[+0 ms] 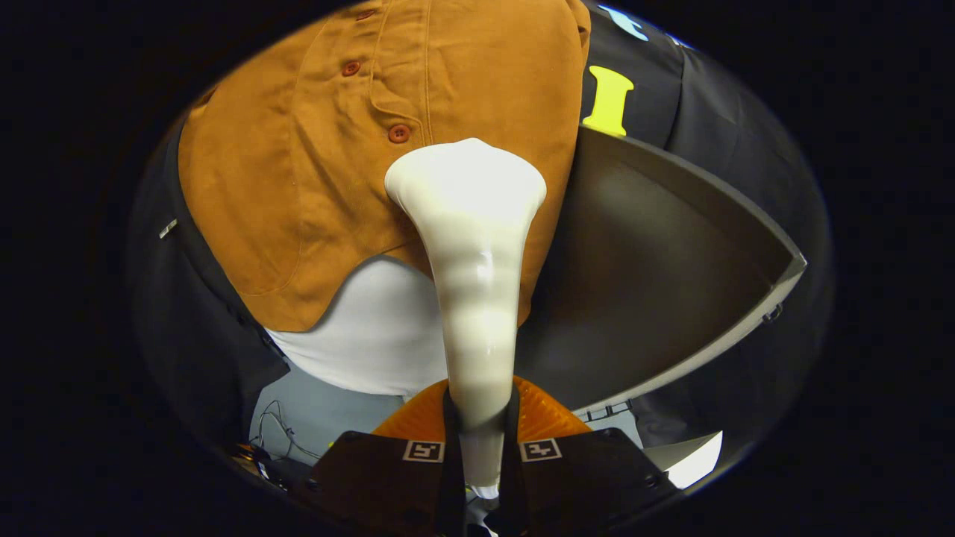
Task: Iron the clothes twice with a garment steamer, once on the left side and once on the right side.
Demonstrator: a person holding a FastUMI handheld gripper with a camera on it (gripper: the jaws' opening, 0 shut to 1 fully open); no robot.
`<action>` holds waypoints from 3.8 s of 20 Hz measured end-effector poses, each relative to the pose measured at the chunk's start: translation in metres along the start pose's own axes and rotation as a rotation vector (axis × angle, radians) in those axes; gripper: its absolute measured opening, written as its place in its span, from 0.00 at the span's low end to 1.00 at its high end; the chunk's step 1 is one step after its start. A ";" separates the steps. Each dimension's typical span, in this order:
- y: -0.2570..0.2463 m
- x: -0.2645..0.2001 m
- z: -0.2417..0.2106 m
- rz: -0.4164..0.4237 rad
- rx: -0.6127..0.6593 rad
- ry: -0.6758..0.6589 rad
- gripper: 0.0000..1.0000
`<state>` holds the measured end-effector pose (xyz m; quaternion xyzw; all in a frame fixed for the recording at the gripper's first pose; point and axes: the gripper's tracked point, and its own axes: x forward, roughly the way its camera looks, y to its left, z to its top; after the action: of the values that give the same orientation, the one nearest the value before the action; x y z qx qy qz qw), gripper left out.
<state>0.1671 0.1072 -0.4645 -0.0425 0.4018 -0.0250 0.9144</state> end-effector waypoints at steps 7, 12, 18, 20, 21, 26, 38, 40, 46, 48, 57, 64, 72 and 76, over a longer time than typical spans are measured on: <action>-0.002 -0.020 -0.010 0.026 0.002 -0.061 0.22; 0.001 -0.062 0.021 0.040 -0.010 -0.185 0.21; 0.023 -0.131 0.096 0.084 -0.044 -0.387 0.22; 0.037 -0.155 0.123 0.103 -0.059 -0.446 0.21; 0.046 -0.165 0.134 0.112 -0.070 -0.466 0.21; 0.094 -0.201 0.182 0.140 -0.120 -0.554 0.21; 0.163 -0.177 0.235 0.062 -0.149 -0.615 0.21; 0.160 -0.167 0.238 0.026 -0.150 -0.614 0.21; 0.154 -0.147 0.227 -0.014 -0.162 -0.597 0.21; 0.153 -0.141 0.220 -0.012 -0.166 -0.585 0.21; 0.144 -0.110 0.171 -0.012 -0.197 -0.499 0.21; 0.138 -0.076 0.121 -0.005 -0.234 -0.412 0.22; 0.135 -0.045 0.071 0.015 -0.248 -0.303 0.22; 0.131 -0.032 0.051 0.019 -0.251 -0.262 0.21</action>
<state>0.1846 0.2433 -0.4199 -0.1555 0.2795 0.0400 0.9466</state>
